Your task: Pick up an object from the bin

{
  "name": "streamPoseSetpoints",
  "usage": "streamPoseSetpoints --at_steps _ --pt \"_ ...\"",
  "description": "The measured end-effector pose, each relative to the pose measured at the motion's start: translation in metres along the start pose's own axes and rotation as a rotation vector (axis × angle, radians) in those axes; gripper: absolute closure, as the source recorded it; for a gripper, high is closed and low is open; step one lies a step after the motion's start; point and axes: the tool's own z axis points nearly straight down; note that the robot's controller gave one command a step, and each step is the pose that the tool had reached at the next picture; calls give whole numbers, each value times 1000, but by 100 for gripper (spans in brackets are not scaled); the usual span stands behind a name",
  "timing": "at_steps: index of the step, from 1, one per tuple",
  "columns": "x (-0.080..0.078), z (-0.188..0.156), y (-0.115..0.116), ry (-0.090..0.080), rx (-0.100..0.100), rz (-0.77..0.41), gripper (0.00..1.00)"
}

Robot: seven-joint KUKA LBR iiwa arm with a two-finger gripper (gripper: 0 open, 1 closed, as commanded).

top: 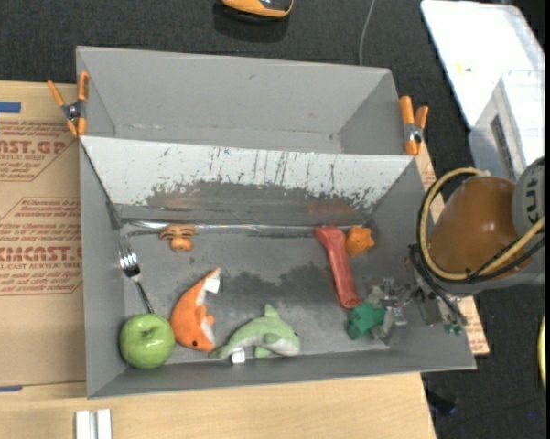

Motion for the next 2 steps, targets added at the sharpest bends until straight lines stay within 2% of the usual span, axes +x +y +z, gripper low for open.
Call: streamPoseSetpoints --at_steps 1,2 --pt "0 0 0 0 0 0 100" --pt "2 -47 1 8 -3 0 100"
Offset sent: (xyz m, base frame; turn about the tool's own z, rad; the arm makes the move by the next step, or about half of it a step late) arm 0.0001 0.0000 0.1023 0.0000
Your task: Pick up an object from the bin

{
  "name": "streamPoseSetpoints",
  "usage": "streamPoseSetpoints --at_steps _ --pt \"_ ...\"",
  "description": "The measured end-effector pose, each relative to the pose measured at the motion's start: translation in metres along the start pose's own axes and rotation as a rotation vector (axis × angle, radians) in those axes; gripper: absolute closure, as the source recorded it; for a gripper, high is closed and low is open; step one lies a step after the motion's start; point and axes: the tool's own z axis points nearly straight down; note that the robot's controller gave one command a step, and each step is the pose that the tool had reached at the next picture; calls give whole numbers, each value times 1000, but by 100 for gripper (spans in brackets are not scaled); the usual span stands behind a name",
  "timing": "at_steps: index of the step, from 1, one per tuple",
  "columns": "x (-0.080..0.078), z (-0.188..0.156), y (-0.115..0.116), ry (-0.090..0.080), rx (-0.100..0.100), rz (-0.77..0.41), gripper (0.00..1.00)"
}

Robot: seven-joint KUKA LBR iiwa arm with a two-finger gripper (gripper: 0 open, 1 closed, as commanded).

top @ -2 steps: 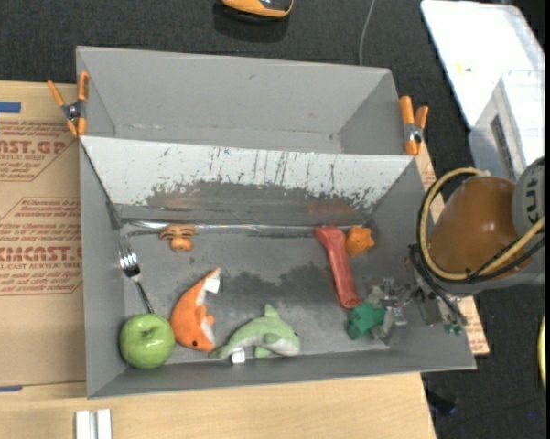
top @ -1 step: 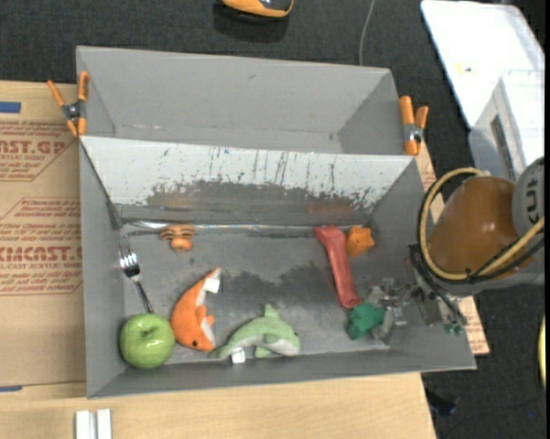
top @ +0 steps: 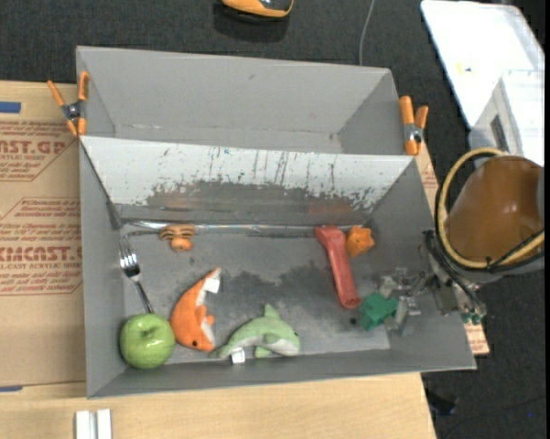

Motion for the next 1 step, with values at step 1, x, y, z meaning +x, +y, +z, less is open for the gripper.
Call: streamPoseSetpoints --at_steps 1 --pt "-2 -43 -1 -5 2 0 100"
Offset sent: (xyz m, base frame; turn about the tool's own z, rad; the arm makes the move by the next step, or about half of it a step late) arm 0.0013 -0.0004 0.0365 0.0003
